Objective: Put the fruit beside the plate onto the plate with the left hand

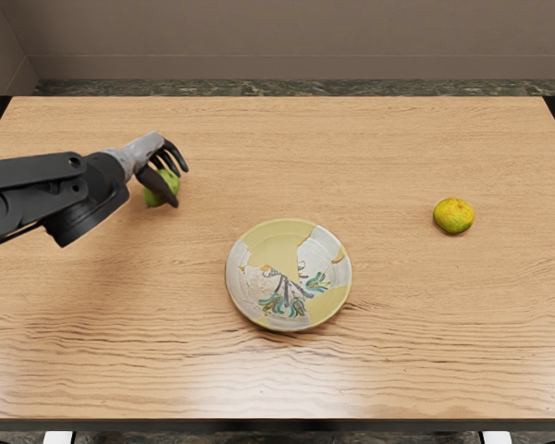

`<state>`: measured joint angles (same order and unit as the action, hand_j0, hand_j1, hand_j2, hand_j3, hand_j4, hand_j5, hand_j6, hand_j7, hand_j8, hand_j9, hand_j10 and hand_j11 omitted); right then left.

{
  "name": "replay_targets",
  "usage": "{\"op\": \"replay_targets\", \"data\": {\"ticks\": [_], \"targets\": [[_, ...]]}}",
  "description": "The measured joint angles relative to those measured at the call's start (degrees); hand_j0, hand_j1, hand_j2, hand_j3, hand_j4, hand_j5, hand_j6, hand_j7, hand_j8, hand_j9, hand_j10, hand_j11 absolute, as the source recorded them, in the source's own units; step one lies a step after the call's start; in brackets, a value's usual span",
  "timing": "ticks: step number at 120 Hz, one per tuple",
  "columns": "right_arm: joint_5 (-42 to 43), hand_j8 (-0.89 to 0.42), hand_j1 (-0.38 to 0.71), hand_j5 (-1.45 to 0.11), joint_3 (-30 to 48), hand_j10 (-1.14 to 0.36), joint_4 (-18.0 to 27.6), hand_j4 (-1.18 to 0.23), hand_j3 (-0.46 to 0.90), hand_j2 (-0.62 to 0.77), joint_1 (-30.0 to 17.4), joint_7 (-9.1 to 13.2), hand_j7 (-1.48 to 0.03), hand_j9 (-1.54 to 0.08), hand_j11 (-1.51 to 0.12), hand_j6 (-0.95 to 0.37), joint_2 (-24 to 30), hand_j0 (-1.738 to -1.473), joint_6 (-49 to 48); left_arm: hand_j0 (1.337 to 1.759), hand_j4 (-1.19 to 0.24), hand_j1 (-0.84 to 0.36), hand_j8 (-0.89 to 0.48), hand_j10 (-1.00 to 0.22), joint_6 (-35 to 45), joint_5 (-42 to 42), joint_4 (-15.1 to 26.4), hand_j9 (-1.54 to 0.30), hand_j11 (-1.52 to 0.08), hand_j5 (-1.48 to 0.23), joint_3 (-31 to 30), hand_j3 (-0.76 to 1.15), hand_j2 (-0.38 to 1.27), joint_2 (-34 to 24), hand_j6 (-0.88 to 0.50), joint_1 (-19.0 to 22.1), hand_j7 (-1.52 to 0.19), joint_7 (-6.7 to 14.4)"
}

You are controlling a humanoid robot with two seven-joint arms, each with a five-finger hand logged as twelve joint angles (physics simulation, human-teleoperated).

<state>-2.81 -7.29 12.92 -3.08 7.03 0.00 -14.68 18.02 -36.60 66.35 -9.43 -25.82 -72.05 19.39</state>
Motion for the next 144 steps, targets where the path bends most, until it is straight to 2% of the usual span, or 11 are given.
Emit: {"op": "replay_targets", "data": {"ticks": [15, 38, 44, 91, 144], "targets": [[0.0, -0.02, -0.33, -0.02, 0.0, -0.02, 0.0, -0.02, 0.0, 0.0, 0.0, 0.0, -0.02, -0.02, -0.02, -0.02, 0.0, -1.658, 0.0, 1.655, -0.68, -0.25, -0.52, -0.59, -0.6, 0.5, 0.0, -0.9, -0.9, -0.89, 1.3, 0.0, 0.35, 2.5, -0.64, -1.1, -0.89, 0.2], [0.0, -0.02, -0.33, -0.02, 0.0, -0.02, 0.0, -0.02, 0.0, 0.0, 0.0, 0.0, -0.02, -0.02, -0.02, -0.02, 0.0, -1.658, 0.0, 1.655, -0.68, -0.28, -0.51, -0.58, -0.7, 1.6, -0.2, -0.9, -0.9, -0.9, 1.2, 0.0, 0.38, 7.4, -0.63, -4.1, -0.89, 1.6], [0.0, -0.02, -0.33, -0.02, 0.0, -0.02, 0.0, -0.02, 0.0, 0.0, 0.0, 0.0, -0.02, -0.02, -0.02, -0.02, 0.0, -1.658, 0.0, 1.654, -0.68, -0.27, -0.51, -0.57, -0.7, 1.8, -0.2, -0.9, -0.9, -0.9, 1.2, 0.0, 0.35, 8.4, -0.62, -4.7, -0.9, 2.0], [0.0, -0.02, -0.33, -0.02, 0.0, -0.02, 0.0, -0.02, 0.0, 0.0, 0.0, 0.0, -0.02, -0.02, -0.02, -0.02, 0.0, -1.658, 0.0, 1.655, -0.69, -0.28, -0.5, -0.57, -0.5, 2.6, -0.6, -0.88, -0.9, -0.89, 0.7, 0.0, 0.35, 14.6, -0.63, -8.4, -0.89, 4.9], [0.0, -0.02, -0.33, -0.02, 0.0, -0.02, 0.0, -0.02, 0.0, 0.0, 0.0, 0.0, -0.02, -0.02, -0.02, -0.02, 0.0, -1.658, 0.0, 1.654, -0.69, -0.3, -0.51, -0.56, -0.6, 5.6, -0.6, -0.87, -0.91, -0.88, -2.3, 0.0, 0.33, 21.8, -0.64, -12.4, -0.88, 5.5]]}}
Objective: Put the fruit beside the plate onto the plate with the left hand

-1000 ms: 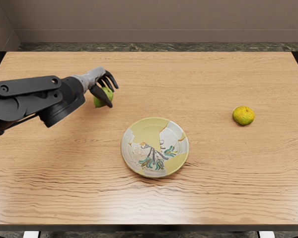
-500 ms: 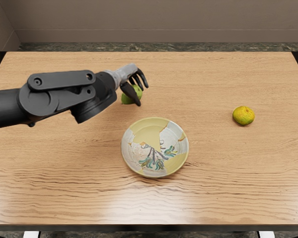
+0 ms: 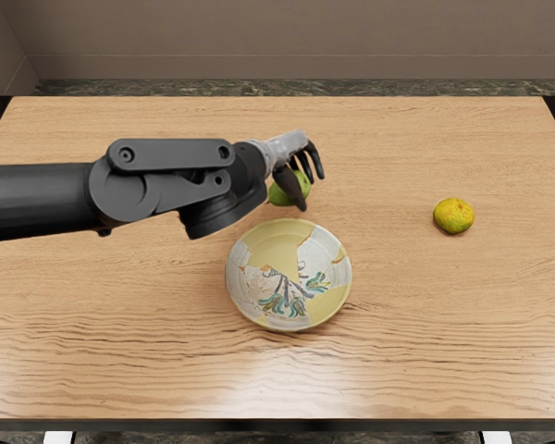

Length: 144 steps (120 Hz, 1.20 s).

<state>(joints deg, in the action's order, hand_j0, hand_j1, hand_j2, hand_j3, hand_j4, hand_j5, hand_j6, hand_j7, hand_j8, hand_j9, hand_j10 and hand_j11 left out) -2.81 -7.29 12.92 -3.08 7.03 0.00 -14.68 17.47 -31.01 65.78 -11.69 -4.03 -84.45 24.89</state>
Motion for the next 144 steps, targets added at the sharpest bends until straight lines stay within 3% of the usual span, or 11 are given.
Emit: {"op": "replay_targets", "data": {"ticks": [64, 103, 144], "targets": [[0.0, -0.02, -0.33, -0.02, 0.0, -0.02, 0.0, -0.02, 0.0, 0.0, 0.0, 0.0, -0.02, -0.02, -0.02, -0.02, 0.0, -1.658, 0.0, 1.655, -0.69, -0.35, -0.47, -0.52, -0.2, 0.2, 4.6, -0.88, -0.91, -0.9, 0.5, 0.0, 0.38, 2.0, -0.6, -0.6, -0.88, 2.1], [0.0, -0.02, -0.33, -0.02, 0.0, -0.02, 0.0, -0.02, 0.0, 0.0, 0.0, 0.0, -0.02, -0.02, -0.02, -0.02, 0.0, -1.658, 0.0, 1.655, -0.68, -0.37, -0.46, -0.51, -0.2, 0.1, 8.4, -0.89, -0.9, -0.9, 0.7, 0.0, 0.42, 1.9, -0.59, 0.2, -0.89, 2.3], [0.0, -0.02, -0.33, -0.02, 0.0, -0.02, 0.0, -0.02, 0.0, 0.0, 0.0, 0.0, -0.02, -0.02, -0.02, -0.02, 0.0, -1.658, 0.0, 1.655, -0.66, -0.37, -0.46, -0.51, -0.2, 0.2, 9.5, -0.86, -0.88, -0.87, 0.3, 0.0, 0.41, 2.1, -0.59, 0.5, -0.87, 2.2]]}}
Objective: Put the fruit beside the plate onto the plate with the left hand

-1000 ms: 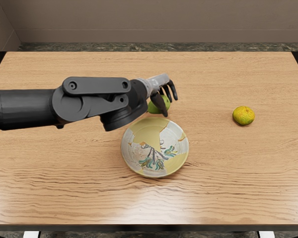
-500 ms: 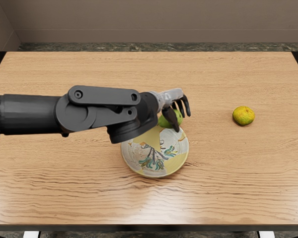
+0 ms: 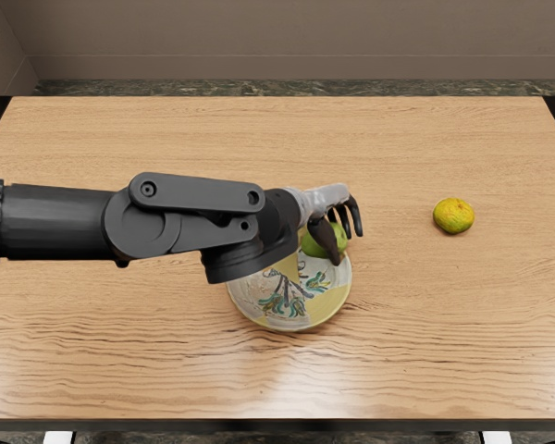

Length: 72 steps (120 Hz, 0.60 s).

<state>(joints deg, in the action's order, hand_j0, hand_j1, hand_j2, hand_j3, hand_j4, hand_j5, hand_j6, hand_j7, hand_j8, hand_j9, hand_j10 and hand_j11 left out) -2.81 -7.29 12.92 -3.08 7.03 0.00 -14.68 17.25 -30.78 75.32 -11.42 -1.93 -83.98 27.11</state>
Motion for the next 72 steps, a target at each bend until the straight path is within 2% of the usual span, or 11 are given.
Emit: {"op": "replay_targets", "data": {"ticks": [10, 26, 39, 58, 72], "targets": [[0.0, -0.02, -0.33, -0.02, 0.0, -0.02, 0.0, -0.02, 0.0, 0.0, 0.0, 0.0, -0.02, -0.02, -0.02, -0.02, 0.0, -1.658, 0.0, 1.656, -0.59, -0.33, -0.46, -0.49, 0.0, 0.0, 0.0, -0.76, -0.77, -0.77, -0.1, 0.0, 0.37, 0.0, -0.54, 0.0, -0.77, -0.1], [0.0, -0.02, -0.33, -0.02, 0.0, -0.02, 0.0, -0.02, 0.0, 0.0, 0.0, 0.0, -0.02, -0.02, -0.02, -0.02, 0.0, -1.658, 0.0, 1.657, -0.34, -0.04, -0.27, -0.29, -0.9, -0.1, 0.1, -0.44, -0.44, -0.44, -0.1, 0.0, 0.2, -0.1, -0.31, 0.0, -0.44, -0.6], [0.0, -0.02, -0.33, -0.02, 0.0, -0.02, 0.0, -0.02, 0.0, 0.0, 0.0, 0.0, -0.02, -0.02, -0.02, -0.02, 0.0, -1.658, 0.0, 1.658, -0.2, 0.12, -0.16, -0.17, -2.4, -0.1, 0.0, -0.26, -0.26, -0.26, 0.1, 0.0, 0.12, -0.2, -0.19, 0.0, -0.26, -0.7], [0.0, -0.02, -0.33, -0.02, 0.0, -0.02, 0.0, -0.02, 0.0, 0.0, 0.0, 0.0, -0.02, -0.02, -0.02, -0.02, 0.0, -1.658, 0.0, 1.658, -0.1, 0.24, -0.08, -0.08, -3.1, -0.1, 0.0, -0.13, -0.13, -0.13, 0.8, 0.0, 0.06, -1.3, -0.09, -0.9, -0.13, -0.8], [0.0, -0.02, -0.33, -0.02, 0.0, -0.02, 0.0, -0.02, 0.0, 0.0, 0.0, 0.0, -0.02, -0.02, -0.02, -0.02, 0.0, -1.658, 0.0, 1.658, -0.06, 0.28, -0.05, -0.05, -5.4, 0.2, 0.0, -0.08, -0.08, -0.08, 3.1, 0.0, 0.03, -6.1, -0.06, -1.1, -0.08, -0.8]]}}
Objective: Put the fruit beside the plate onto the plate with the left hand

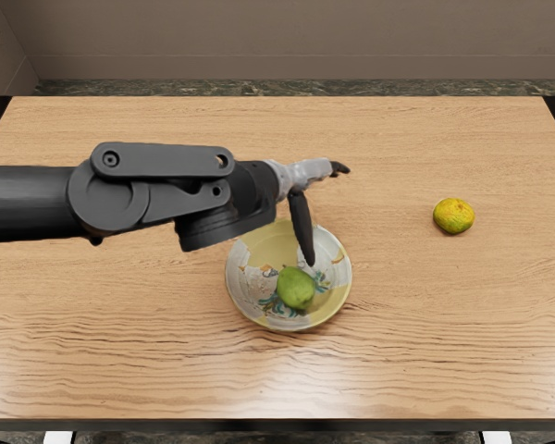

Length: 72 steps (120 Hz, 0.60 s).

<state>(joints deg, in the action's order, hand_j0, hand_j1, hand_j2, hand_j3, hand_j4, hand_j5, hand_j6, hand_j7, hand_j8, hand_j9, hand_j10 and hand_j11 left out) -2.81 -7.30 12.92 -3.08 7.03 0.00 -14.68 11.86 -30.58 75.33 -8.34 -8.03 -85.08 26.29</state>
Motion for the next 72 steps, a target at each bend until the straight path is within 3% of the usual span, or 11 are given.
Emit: {"op": "replay_targets", "data": {"ticks": [24, 41, 54, 72], "targets": [[0.0, -0.02, -0.33, -0.02, 0.0, -0.02, 0.0, -0.02, 0.0, 0.0, 0.0, 0.0, -0.02, -0.02, -0.02, -0.02, 0.0, -1.658, 0.0, 1.658, -0.03, 0.32, -0.03, -0.03, -12.2, 10.9, 0.0, -0.04, -0.04, -0.04, 6.8, 0.0, 0.01, -10.7, -0.03, 0.5, -0.04, 0.0], [0.0, -0.02, -0.33, -0.02, 0.0, -0.02, 0.0, -0.02, 0.0, 0.0, 0.0, 0.0, -0.02, -0.02, -0.02, -0.02, 0.0, -1.658, 0.0, 1.658, -0.02, 0.32, -0.02, -0.02, -22.9, 23.0, 1.7, -0.03, -0.03, -0.03, 11.3, 0.0, 0.01, -23.8, -0.02, 1.3, -0.03, 0.0], [0.0, -0.02, -0.33, -0.02, 0.0, -0.02, 0.0, -0.02, 0.0, 0.0, 0.0, 0.0, -0.02, -0.02, -0.02, -0.02, 0.0, -1.658, 0.0, 1.658, -0.02, 0.33, -0.02, -0.02, -32.0, 34.1, 3.0, -0.02, -0.02, -0.02, 12.7, 0.0, 0.01, -33.0, -0.02, 3.5, -0.02, 0.0], [0.0, -0.02, -0.33, -0.02, 0.0, -0.02, 0.0, -0.02, 0.0, 0.0, 0.0, 0.0, -0.02, -0.02, -0.02, -0.02, 0.0, -1.658, 0.0, 1.658, -0.01, 0.33, -0.01, -0.01, -42.3, 41.9, 3.6, -0.02, -0.02, -0.02, 13.6, 0.0, 0.0, -41.0, -0.01, 7.3, -0.02, 0.0]]}}
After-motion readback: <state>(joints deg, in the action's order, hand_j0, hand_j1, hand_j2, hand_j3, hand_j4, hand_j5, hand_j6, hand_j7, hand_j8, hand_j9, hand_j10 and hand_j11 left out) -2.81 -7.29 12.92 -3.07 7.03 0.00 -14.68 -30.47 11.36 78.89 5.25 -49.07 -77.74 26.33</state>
